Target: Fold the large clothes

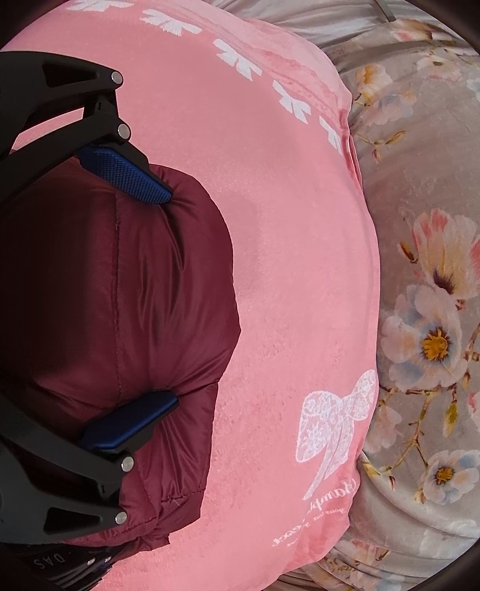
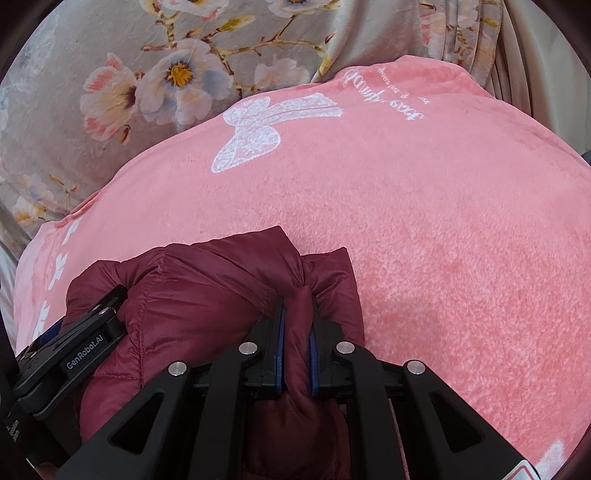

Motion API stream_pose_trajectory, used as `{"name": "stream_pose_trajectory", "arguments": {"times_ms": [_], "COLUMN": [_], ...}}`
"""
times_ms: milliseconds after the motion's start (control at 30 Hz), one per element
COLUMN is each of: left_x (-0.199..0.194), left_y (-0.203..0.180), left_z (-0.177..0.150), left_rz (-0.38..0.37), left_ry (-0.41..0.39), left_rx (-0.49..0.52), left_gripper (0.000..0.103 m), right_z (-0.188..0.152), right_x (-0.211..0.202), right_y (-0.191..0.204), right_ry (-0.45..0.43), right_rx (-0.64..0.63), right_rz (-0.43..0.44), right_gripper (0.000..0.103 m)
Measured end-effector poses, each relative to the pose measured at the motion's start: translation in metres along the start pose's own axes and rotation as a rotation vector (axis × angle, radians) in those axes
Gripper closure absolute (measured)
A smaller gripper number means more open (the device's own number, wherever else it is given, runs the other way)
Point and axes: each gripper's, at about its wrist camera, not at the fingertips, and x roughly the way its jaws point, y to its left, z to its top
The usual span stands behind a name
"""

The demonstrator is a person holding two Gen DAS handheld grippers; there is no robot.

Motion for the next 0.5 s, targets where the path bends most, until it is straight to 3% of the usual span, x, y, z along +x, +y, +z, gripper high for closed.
{"name": "stream_pose_trajectory", "arguments": {"times_ms": [100, 200, 267, 367, 500], "left_x": [0.001, 0.0, -0.005, -0.041, -0.086], "left_y": [0.0, 0.002, 0.008, 0.029, 0.041], "left_z": [0.0, 0.001, 0.0, -0.008, -0.034], "left_rz": [0.002, -0.014, -0.048, -0.103, -0.093], "left_ry": [0.003, 0.009, 0.02, 0.045, 0.033], "left_rx": [0.002, -0.003, 0.002, 0.027, 0.092], "left_gripper": [0.005, 0.005, 0.005, 0.005, 0.005], "right_z": [0.0, 0.001, -0.001, -0.012, -0.037], "right_x": [0.0, -0.003, -0.019, -0.066, -0.103], "right_y": [-0.007, -0.028, -0.036, -0.035, -0.023], "right_ry": [-0.003, -0.009, -0.01, -0.053, -0.038], "right_rx": [0.03, 0.129, 0.143, 0.037, -0.147], "right_rz": [0.038, 0.136, 0.131, 0.103, 0.099], "right_gripper": [0.093, 0.091, 0.089, 0.08, 0.08]}}
